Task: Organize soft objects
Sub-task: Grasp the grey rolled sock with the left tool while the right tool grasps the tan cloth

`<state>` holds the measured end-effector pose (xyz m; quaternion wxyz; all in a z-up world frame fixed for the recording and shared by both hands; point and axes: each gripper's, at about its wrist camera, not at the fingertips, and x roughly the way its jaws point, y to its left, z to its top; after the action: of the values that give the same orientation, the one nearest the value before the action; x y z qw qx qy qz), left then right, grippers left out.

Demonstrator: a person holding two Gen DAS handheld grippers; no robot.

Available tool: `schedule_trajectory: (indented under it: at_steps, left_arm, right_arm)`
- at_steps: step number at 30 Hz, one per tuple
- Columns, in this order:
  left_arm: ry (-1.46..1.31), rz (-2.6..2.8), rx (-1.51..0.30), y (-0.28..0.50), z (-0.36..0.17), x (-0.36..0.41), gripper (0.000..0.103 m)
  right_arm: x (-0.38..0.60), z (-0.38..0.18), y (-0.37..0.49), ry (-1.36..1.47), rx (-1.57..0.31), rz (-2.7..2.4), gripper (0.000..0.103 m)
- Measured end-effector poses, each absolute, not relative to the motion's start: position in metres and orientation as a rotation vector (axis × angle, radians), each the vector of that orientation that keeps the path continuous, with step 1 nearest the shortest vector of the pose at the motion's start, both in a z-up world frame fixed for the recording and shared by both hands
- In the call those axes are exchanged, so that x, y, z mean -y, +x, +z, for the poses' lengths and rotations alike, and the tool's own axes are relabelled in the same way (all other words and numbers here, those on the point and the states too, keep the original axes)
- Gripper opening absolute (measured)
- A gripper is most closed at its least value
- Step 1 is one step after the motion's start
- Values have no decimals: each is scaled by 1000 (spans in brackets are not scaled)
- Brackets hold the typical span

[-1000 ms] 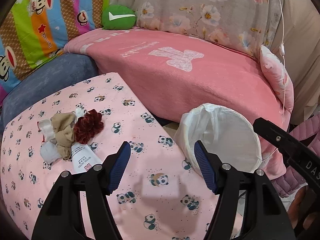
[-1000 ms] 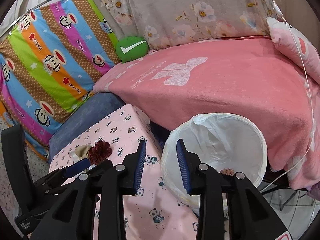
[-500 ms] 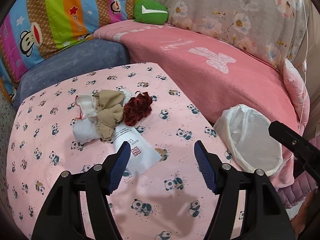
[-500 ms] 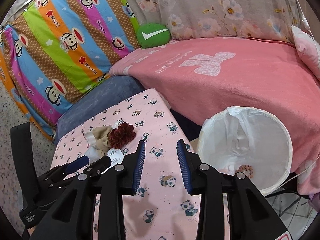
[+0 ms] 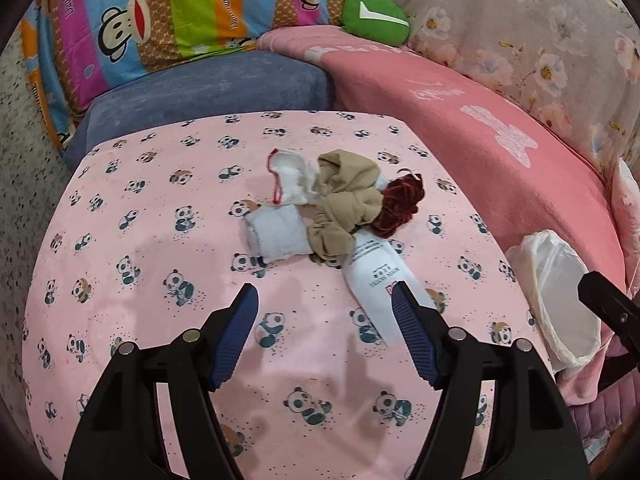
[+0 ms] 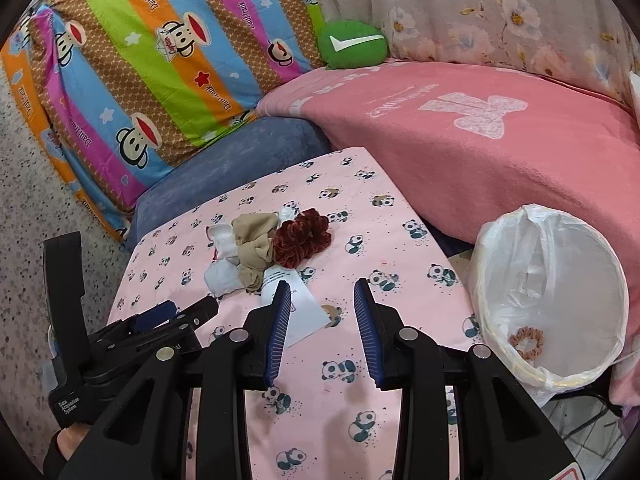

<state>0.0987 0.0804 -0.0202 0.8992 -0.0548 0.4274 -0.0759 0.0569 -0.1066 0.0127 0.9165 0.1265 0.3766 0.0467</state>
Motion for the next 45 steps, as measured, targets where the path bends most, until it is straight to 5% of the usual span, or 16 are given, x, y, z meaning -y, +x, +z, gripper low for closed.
schedule_trajectory:
  at_steps: [26, 33, 41, 45]
  left_arm:
    - [-213, -73, -1004, 183, -77, -118, 72]
    - [-297, -143, -1002, 176, -78, -128, 38]
    - [-333, -147, -993, 169, -78, -137, 32]
    - [-337, -137, -993, 169, -76, -138, 31]
  right_arm:
    - [28, -28, 163, 177, -861, 212, 35]
    - [10, -45, 199, 156, -896, 231, 41]
    - [-5, -77, 222, 131, -972, 226, 41]
    - [-2, -84, 219, 148, -973, 231, 29]
